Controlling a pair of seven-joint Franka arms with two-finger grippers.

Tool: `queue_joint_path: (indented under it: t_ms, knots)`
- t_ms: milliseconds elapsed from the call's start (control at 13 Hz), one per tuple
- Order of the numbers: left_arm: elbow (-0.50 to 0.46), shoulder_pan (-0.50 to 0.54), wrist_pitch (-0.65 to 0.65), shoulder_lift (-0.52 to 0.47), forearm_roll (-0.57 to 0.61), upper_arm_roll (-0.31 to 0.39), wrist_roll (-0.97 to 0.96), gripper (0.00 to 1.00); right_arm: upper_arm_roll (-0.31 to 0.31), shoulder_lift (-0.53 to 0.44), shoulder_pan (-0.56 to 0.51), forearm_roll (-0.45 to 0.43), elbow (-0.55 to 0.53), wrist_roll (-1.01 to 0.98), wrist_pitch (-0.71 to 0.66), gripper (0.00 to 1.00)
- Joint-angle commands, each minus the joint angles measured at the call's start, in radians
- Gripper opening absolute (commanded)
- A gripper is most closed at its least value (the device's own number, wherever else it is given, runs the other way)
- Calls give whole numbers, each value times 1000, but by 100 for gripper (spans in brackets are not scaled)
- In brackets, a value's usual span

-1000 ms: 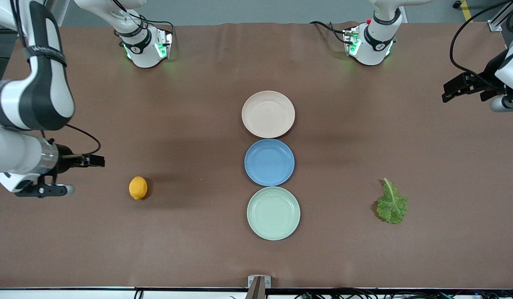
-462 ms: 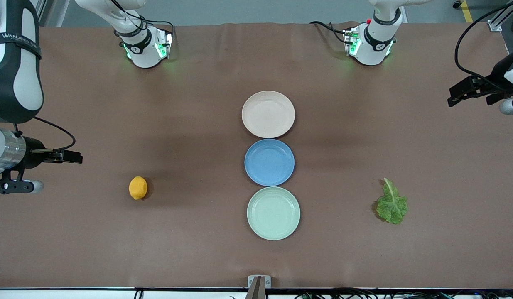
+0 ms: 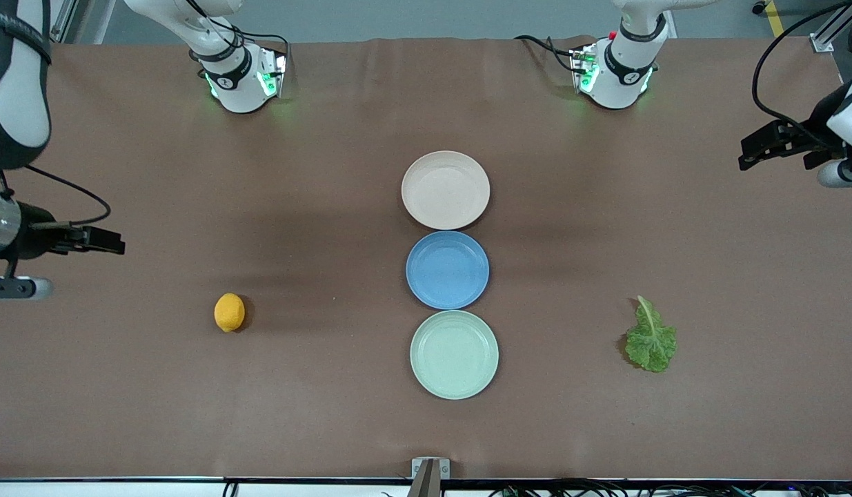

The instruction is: Pick lemon and lettuce from plates

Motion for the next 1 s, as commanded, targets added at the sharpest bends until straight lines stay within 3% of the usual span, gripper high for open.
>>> queue_joint_path:
  t_ms: [0,538,923]
  knots:
    - [-65,10,29,-50,-5,-6,4,100,10,-182,-10,-8,-225,-14,66,100]
    - [-75,7,63,-61,-6,-3,-13,100,4,-346,-7,-9,-384,-16,103,100]
    - [-73,2,63,-59,0,-9,-30,100,4,-405,-13,-9,-410,-19,117,100]
